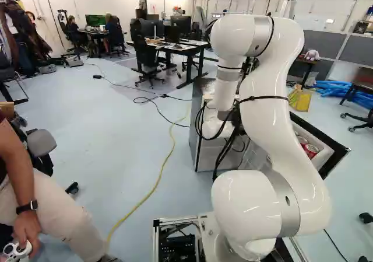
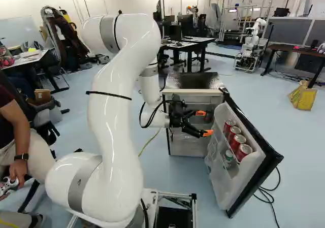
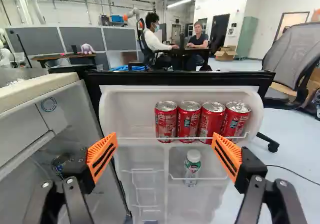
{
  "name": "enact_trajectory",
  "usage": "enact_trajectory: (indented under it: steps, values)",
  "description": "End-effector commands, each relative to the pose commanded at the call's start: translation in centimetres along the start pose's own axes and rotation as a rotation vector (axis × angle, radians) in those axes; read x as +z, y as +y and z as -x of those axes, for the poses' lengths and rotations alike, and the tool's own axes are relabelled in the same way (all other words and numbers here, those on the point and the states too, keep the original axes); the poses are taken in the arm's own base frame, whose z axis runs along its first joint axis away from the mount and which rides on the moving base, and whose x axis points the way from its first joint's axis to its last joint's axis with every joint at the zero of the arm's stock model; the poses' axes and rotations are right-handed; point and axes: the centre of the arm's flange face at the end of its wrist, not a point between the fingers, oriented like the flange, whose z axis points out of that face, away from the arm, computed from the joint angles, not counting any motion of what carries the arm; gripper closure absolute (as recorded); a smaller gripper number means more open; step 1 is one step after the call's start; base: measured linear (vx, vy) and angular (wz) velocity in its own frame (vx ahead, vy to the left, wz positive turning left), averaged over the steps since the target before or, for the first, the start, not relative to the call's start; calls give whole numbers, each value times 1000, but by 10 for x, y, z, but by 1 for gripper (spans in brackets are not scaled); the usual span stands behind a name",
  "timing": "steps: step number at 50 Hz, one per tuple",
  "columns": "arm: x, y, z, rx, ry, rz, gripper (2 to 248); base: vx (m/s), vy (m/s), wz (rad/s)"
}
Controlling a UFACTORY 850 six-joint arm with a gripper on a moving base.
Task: Grab a drink from the fridge
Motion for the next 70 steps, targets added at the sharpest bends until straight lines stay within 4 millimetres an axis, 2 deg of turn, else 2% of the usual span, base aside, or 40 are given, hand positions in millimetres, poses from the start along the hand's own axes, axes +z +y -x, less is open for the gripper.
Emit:
enact_trajectory:
  steps: [17,18,22,23,27,28,43,44,48,49,59,65,70]
  values:
    - [0,-1,0,-8,0,-9,3,0,0,0]
    - [0,-1,0,-8,0,-9,15,0,0,0]
    - [0,-1,0,-8,0,-9,15,0,0,0]
    - [0,-1,0,-8,0,-9,28,0,0,0]
    - [0,-1,0,-8,0,-9,28,0,0,0]
    - [0,-1,0,-8,0,-9,40,0,0,0]
    - [0,-1,0,-8,0,-9,43,0,0,0]
    - [0,-1,0,-8,0,-9,51,0,0,0]
    - [0,-1,0,-8,0,-9,51,0,0,0]
    - [0,-1,0,-8,0,-9,60,0,0,0]
    - [0,-1,0,-8,0,-9,57,0,0,0]
    - [0,-1,0,-8,0,-9,69,0,0,0]
    - [0,-1,0,-8,0,-9,67,0,0,0]
